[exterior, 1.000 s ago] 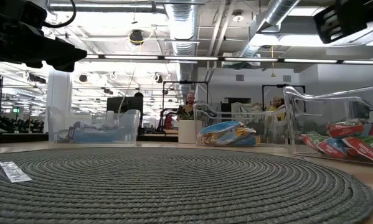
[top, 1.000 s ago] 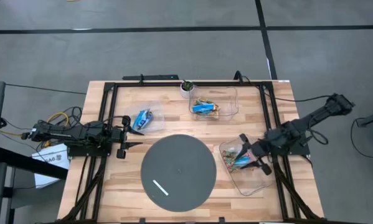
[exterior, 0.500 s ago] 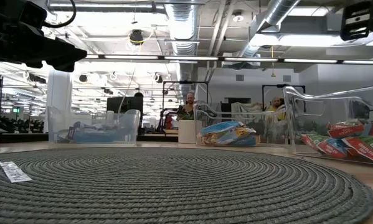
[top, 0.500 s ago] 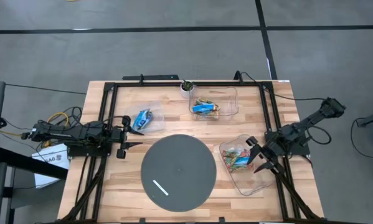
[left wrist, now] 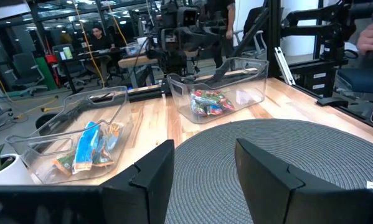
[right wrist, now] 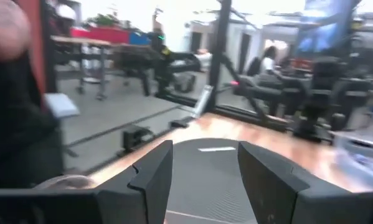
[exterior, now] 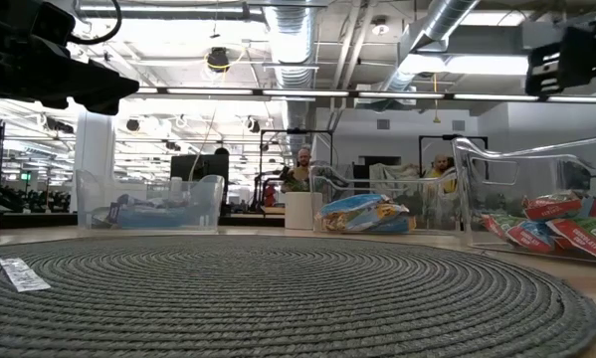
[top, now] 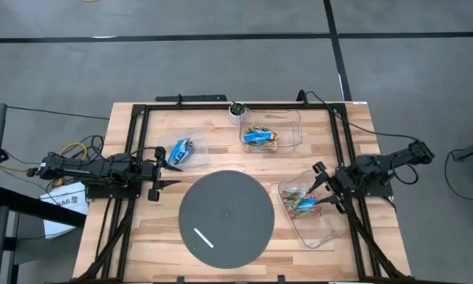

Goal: Pick and place Granola Bars by type
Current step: Return to Home Position

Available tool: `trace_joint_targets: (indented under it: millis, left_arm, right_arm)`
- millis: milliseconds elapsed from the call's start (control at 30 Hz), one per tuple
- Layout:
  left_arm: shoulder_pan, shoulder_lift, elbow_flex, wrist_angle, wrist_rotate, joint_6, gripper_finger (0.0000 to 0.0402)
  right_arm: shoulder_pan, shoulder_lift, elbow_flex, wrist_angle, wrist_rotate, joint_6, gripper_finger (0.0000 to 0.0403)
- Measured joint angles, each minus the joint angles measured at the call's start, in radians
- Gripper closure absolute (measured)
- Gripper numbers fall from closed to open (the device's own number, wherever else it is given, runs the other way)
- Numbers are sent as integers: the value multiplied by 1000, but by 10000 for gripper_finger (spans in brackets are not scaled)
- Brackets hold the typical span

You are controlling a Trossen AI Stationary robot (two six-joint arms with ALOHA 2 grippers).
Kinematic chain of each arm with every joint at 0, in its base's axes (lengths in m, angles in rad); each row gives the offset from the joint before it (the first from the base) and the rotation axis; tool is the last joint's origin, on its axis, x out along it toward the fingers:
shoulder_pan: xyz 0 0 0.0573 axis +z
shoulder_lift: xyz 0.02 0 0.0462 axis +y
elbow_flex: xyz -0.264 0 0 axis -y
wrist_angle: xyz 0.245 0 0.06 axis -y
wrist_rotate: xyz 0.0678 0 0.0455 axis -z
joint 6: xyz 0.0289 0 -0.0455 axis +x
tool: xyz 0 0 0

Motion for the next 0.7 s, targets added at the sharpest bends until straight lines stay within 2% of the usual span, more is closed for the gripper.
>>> trace_joint_targets:
  millis: [200,367,700]
  left_arm:
    - [0,0,0,0,0,0,239]
    - [0,0,0,0,0,0,239]
    - [0,0,0,0,0,0,239]
  right_arm:
    - [-81,7,0,-11,39,-33,230]
    - [-125,28,0,-12,50,5,231]
    - [-140,34,-1,-13,57,271,232]
